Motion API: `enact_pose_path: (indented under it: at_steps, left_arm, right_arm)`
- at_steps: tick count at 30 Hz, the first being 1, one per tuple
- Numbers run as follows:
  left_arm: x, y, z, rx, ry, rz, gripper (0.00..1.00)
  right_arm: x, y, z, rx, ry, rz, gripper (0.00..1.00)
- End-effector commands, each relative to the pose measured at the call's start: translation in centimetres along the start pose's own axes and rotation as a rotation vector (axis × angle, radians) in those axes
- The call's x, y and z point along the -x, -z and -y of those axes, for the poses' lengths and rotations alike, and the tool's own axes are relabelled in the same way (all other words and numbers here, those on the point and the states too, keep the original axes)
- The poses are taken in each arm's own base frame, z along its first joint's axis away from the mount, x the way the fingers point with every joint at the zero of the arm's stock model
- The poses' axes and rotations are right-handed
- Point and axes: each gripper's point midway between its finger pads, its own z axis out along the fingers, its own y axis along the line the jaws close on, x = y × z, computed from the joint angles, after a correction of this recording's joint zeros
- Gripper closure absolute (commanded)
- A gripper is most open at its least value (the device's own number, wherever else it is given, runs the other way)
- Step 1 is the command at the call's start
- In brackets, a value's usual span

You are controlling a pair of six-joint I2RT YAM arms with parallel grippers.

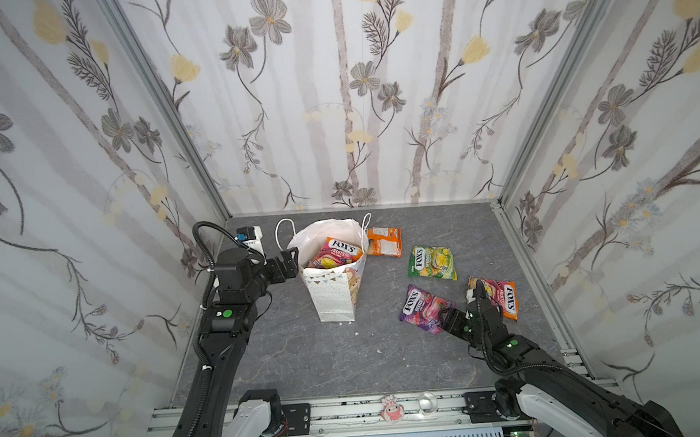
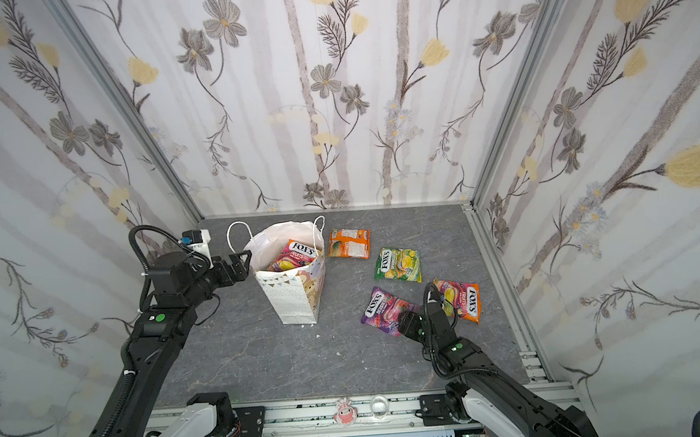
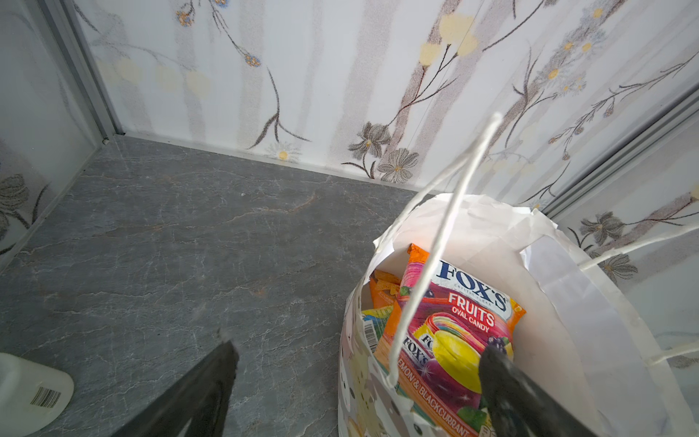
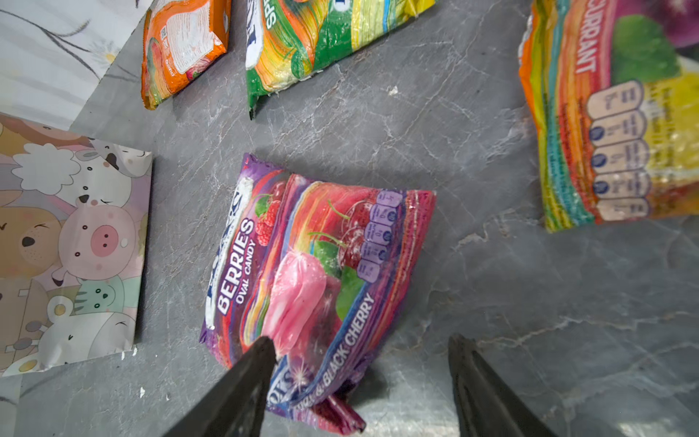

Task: Place the snacks into the paper bag
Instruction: 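Lower the right gripper onto the purple Fox's berries pack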

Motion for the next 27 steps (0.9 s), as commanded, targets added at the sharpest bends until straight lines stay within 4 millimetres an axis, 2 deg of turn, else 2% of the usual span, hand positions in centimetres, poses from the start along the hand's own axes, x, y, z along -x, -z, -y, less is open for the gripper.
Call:
enact_pose_path:
  at_steps: [1,12,27]
  left_arm:
    - [0.7,0.1,0.4,-0.019,-0.019,0.026,0.0]
    - [0.7,0.0,0.4,-0.017,-0.019,0.026,0.0]
    - [0.7,0.0,0.5,-0.022,-0.019,0.025,0.0]
  right_arm:
    - [1.5,0.0,-0.6,0.058,-0.038,0.062,0.31]
    - [1.9,-1.4,-0.8,0.13,-0.085,0.031,0.4]
    - [2.4,-2.8,0.0,0.125,-0.117,0.02,0.54]
